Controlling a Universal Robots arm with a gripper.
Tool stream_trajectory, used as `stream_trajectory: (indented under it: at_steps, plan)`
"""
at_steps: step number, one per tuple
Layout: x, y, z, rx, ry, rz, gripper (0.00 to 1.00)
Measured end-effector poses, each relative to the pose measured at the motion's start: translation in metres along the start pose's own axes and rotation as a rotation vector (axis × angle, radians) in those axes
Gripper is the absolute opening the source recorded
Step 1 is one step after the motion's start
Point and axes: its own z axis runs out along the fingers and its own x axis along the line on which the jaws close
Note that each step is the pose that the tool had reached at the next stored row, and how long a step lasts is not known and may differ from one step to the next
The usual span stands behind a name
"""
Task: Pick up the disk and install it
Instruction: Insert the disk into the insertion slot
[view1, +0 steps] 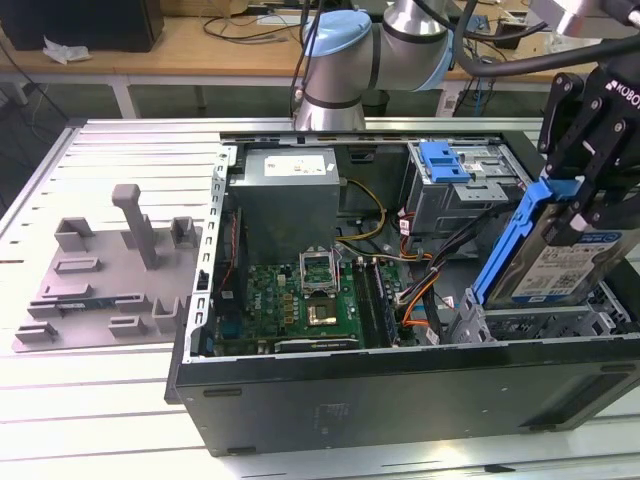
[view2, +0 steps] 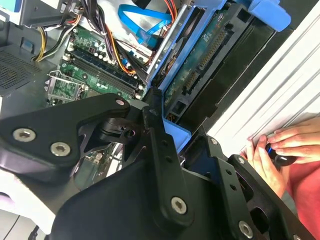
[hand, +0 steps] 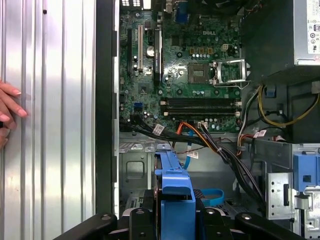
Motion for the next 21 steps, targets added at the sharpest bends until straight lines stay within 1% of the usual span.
stream_trajectory:
  at_steps: [9, 21]
  plan:
    - [0.0025, -0.0002, 0.006, 0.0, 0.0002, 0.0, 0.37]
    - [0.0035, -0.0007, 0.0176, 0.0007, 0.0, -0.001, 0.37]
